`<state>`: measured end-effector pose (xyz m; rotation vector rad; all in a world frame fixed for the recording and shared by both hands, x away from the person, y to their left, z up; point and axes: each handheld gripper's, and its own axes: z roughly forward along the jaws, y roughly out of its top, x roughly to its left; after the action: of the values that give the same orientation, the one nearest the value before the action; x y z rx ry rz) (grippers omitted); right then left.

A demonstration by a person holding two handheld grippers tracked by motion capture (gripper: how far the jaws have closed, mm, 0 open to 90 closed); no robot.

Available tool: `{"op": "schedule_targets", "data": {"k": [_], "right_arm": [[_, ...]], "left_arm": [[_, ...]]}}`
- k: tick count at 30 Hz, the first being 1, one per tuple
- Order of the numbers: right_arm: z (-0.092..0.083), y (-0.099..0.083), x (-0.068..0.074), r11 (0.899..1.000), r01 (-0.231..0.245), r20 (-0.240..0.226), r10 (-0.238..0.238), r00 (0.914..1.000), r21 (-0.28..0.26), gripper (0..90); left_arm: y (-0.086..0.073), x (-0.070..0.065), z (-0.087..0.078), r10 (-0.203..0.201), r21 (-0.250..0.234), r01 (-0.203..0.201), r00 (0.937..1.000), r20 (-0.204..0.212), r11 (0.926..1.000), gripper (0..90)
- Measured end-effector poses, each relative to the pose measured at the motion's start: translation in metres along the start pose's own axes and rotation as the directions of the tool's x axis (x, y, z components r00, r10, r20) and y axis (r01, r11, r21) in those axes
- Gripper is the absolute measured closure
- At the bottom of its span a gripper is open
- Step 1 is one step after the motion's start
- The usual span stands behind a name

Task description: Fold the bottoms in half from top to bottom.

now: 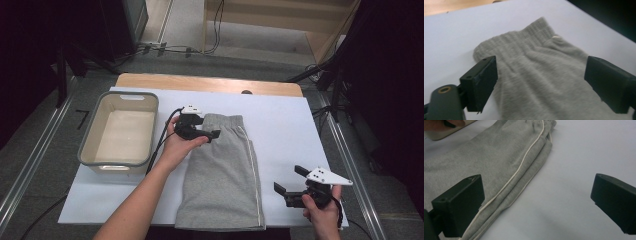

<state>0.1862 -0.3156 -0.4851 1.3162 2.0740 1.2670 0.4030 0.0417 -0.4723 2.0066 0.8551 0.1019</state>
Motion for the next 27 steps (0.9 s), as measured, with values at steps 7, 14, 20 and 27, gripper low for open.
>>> {"op": "schedule_targets", "data": {"k": [7,14,20,27], "right_arm": [[0.021,0.025,-0.005,1.0,0.001,-0.035,0.0,0.9994,0.024,0.0],[0.052,0.061,-0.01,0.999,-0.034,-0.089,0.034,0.9954,0.0,0.0],[0.085,0.088,-0.009,0.998,-0.061,-0.078,0.062,0.995,0.015,15.7],[0.131,0.107,-0.013,0.996,-0.042,-0.029,0.045,0.9986,0.08,25.4]], "left_arm": [[-0.001,0.023,0.016,-0.087,0.035,0.089,0.9955,-0.037,0.9955,19.4],[0.005,0.023,0.027,-0.098,0.059,0.101,0.9931,-0.064,0.9931,25.8],[0.003,0.025,0.031,-0.105,0.086,0.112,0.9907,-0.086,0.9899,31.8],[0.0,0.028,0.035,-0.101,0.108,0.112,0.9896,-0.102,0.9878,35.1]]}}
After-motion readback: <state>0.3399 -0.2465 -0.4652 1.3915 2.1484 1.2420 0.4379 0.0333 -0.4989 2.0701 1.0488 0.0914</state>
